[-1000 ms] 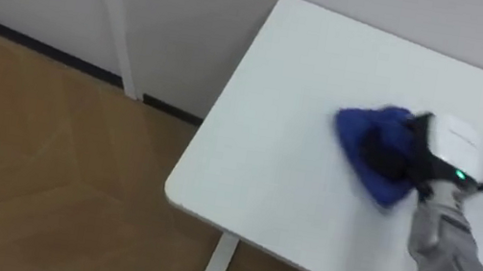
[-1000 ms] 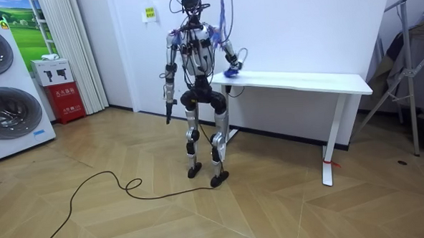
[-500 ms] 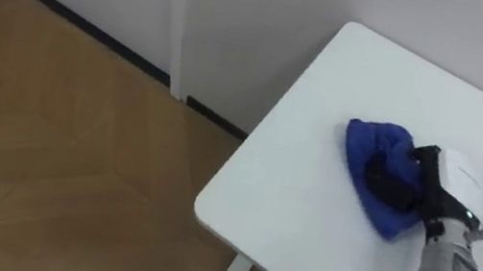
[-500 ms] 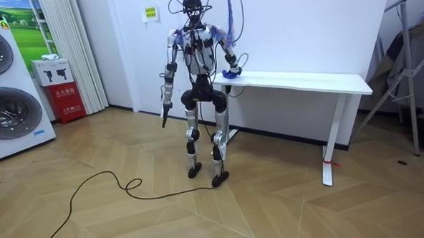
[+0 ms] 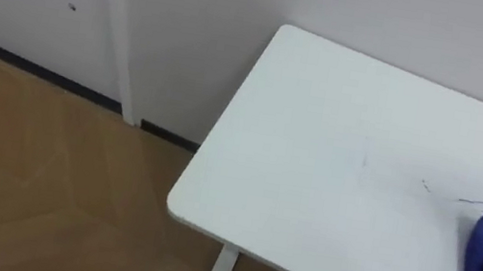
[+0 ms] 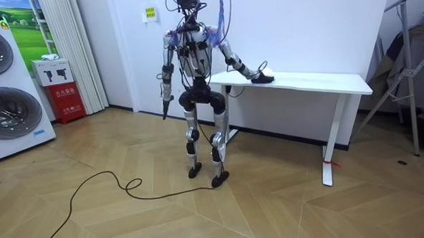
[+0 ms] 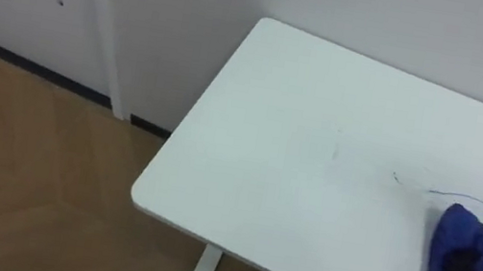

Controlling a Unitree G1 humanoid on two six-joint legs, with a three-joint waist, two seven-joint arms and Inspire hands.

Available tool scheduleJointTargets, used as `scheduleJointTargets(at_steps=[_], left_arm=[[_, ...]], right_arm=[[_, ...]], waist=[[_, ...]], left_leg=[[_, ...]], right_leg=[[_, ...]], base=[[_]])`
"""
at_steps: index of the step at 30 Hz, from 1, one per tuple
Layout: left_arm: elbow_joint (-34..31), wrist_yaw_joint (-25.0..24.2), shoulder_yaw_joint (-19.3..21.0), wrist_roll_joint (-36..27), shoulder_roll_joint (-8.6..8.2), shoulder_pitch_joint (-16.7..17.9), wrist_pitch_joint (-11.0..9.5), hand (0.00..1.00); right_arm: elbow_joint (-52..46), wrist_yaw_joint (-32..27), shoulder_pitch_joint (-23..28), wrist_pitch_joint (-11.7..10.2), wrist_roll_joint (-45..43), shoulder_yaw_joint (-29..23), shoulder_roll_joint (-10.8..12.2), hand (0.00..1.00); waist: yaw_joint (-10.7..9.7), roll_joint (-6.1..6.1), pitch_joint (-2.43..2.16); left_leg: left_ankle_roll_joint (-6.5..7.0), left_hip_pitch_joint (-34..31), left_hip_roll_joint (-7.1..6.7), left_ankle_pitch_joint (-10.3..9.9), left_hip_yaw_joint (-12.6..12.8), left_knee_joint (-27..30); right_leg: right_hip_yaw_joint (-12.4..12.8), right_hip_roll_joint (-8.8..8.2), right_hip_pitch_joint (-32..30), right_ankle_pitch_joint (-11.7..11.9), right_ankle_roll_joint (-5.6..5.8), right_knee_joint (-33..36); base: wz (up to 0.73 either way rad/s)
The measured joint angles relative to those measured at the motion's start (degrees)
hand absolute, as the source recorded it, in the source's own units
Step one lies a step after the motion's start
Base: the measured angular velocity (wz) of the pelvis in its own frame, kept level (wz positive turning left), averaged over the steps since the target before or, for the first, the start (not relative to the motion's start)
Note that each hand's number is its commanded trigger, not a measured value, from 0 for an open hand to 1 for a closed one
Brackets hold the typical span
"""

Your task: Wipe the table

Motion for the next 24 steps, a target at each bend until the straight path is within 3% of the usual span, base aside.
scheduleJointTargets(at_steps=[3,4,5,6,7,8,11,15,17,18,19,24], left_arm=[[1.8,-1.7,-1.2,-0.2,-0.58,-0.9,0.6,0.00],[2.7,-1.8,-1.3,-0.3,-0.53,-1.3,0.6,0.00],[4.8,-1.9,-2.0,-0.4,-0.33,-2.7,0.7,0.00],[5.5,-1.9,-2.7,-0.5,-0.17,-3.3,0.7,0.00],[5.6,-2.0,-3.7,-0.6,0.08,-3.9,1.0,0.00],[5.3,-2.2,-4.0,-0.5,0.24,-4.1,1.0,0.00],[5.3,-2.4,-4.0,-0.3,0.29,-2.9,1.5,0.00],[5.4,-2.4,-4.0,-0.9,0.39,-1.1,3.0,0.00],[5.4,-2.4,-4.0,-1.6,1.15,-0.8,3.4,0.00],[5.8,-2.3,-3.9,-1.6,1.45,-0.7,3.4,0.00],[6.0,-2.3,-3.9,-1.6,1.58,-0.7,3.5,0.00],[6.0,-2.3,-3.8,-1.6,3.48,-4.7,2.9,0.00]], right_arm=[[-4.8,2.6,-7.9,5.0,-3.1,7.1,1.3,1.00],[-5.5,3.2,-10.1,5.5,-3.9,9.1,1.4,1.00],[-5.7,4.3,-14.8,5.8,-4.8,13.4,1.4,1.00],[-5.7,4.9,-17.4,5.7,-5.1,15.8,1.4,1.00],[-5.7,5.8,-21.6,5.2,-5.3,19.0,1.4,1.00],[-5.7,6.4,-24.3,4.4,-5.3,20.4,1.3,1.00],[-3.3,7.2,-28.5,3.1,-5.2,20.9,1.1,1.00],[3.7,7.3,-30.0,2.6,-3.8,20.9,-1.9,1.00],[11.8,7.8,-29.4,2.5,0.5,20.6,-3.9,1.00],[12.1,7.5,-28.3,0.6,3.1,18.8,-4.0,1.00],[12.2,7.5,-27.9,0.1,3.5,18.2,-4.2,1.00],[13.4,7.5,-25.5,-2.5,5.8,13.9,-6.3,1.00]], waist=[[1.9,0.98,0.21],[1.9,1.10,0.29],[2.4,1.19,0.74],[2.6,1.20,0.96],[3.0,0.95,1.72],[4.6,0.47,1.88],[7.2,-0.70,1.60],[7.3,-1.24,1.67],[7.1,-1.37,1.74],[6.7,-1.36,1.74],[6.3,-1.32,1.74],[3.9,-1.15,1.78]], left_leg=[[-0.26,-2.7,0.72,1.0,0.4,0.0],[-0.35,-3.2,0.75,1.6,0.1,-0.4],[-0.37,-3.5,0.77,3.0,0.1,-1.7],[-0.56,-3.7,0.80,3.5,-0.1,-2.0],[-0.85,-3.8,0.83,4.2,-0.8,-2.7],[-1.11,-4.2,0.83,4.8,-1.5,-3.5],[-1.42,-4.9,0.54,5.2,-3.3,-4.1],[-1.38,-7.2,-0.29,5.1,-5.8,-3.4],[-1.32,-8.1,-0.46,5.1,-6.5,-3.3],[-1.29,-8.2,-0.52,5.1,-6.4,-3.2],[-1.29,-8.3,-0.54,5.1,-6.4,-3.2],[-1.24,-10.5,-0.32,5.0,-6.1,-2.6]], right_leg=[[1.5,0.72,-3.7,0.7,-1.06,0.7],[1.2,0.79,-4.4,0.8,-1.19,0.7],[1.2,0.96,-5.5,1.2,-1.76,0.8],[1.2,1.07,-5.9,1.3,-1.92,0.7],[1.0,1.31,-6.6,1.3,-2.17,0.6],[0.0,1.34,-6.9,1.1,-2.42,0.4],[-2.1,1.24,-6.5,0.5,-2.58,0.2],[-5.1,0.94,-6.7,0.3,-2.34,-0.6],[-5.5,0.86,-7.1,0.2,-2.24,-0.3],[-5.5,0.84,-7.2,0.2,-2.24,-0.4],[-5.6,0.82,-7.2,0.2,-2.24,-0.4],[-6.3,1.06,-8.7,0.2,-2.24,-0.5]], base=[[-0.54],[0.07],[0.15],[0.24],[0.35],[0.41],[0.40],[0.49],[0.31],[0.05],[0.05],[0.07]])
